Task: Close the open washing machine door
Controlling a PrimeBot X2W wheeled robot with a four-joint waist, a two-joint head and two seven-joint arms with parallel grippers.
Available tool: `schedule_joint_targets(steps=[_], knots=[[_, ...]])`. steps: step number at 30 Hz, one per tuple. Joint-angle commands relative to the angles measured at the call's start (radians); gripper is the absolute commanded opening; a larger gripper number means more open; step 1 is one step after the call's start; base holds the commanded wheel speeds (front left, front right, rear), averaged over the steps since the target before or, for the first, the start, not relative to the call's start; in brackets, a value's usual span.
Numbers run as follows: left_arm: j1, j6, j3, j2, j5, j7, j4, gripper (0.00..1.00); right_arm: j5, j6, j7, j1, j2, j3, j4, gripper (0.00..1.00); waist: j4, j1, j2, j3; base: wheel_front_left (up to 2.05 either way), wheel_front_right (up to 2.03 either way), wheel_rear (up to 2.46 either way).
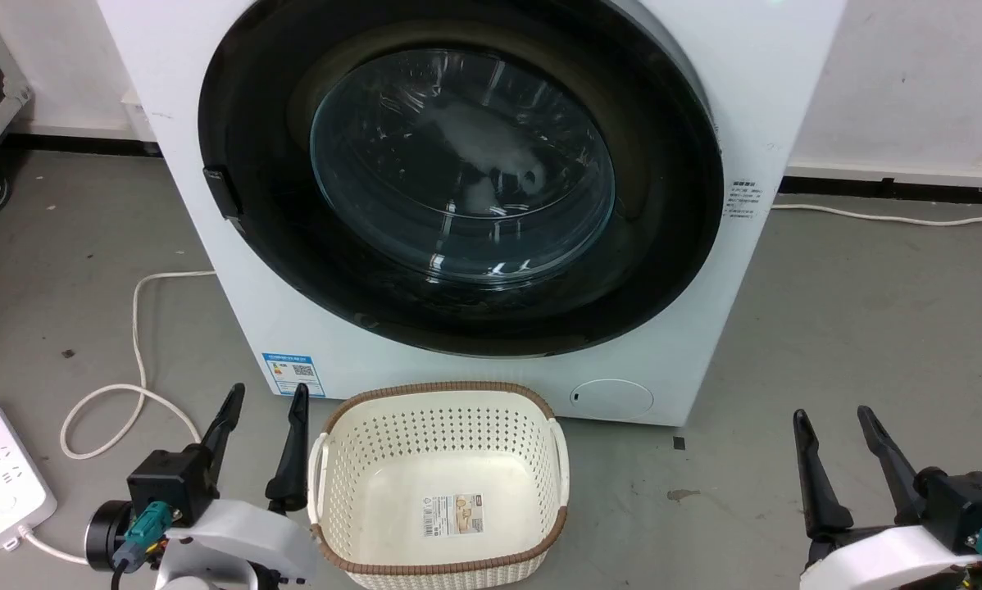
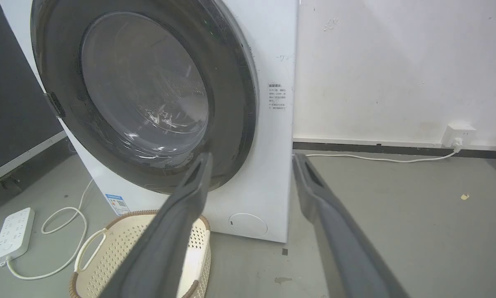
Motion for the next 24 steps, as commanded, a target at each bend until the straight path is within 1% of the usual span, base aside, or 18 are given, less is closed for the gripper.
schedule_joint_targets(steps=[1,5,13,14,24], knots=[[-0.003,0.006,0.000,0.000,-0.003,0.005,0.002,1.00,0.004,-0.001,-0.001,0.018,0.000,0.001,-0.003,1.00,0.000,0.0001,0.0000,0.000,0.00,0.00,0.00],[-0.002,0.013,0.003,-0.004,-0.010,0.006,0.001,1.00,0.008,-0.001,-0.004,0.017,0.000,0.003,0.003,1.00,0.002,0.0001,0.0000,0.001,0.00,0.00,0.00],[-0.003,0.008,0.003,-0.005,-0.023,0.005,0.012,1.00,0.013,-0.001,-0.005,0.016,0.000,0.006,0.010,1.00,0.010,0.0001,0.0000,-0.002,0.00,0.00,0.00],[-0.005,0.008,0.002,-0.005,-0.021,0.004,0.012,0.00,0.013,-0.001,-0.005,0.015,0.000,0.005,0.011,0.00,0.011,0.0001,0.0000,-0.001,0.00,0.00,0.00],[0.004,0.003,0.014,-0.016,-0.002,0.017,0.004,0.00,0.002,0.000,0.004,-0.003,0.000,0.007,0.008,0.00,0.014,0.0002,0.0000,-0.001,0.00,0.00,0.00]])
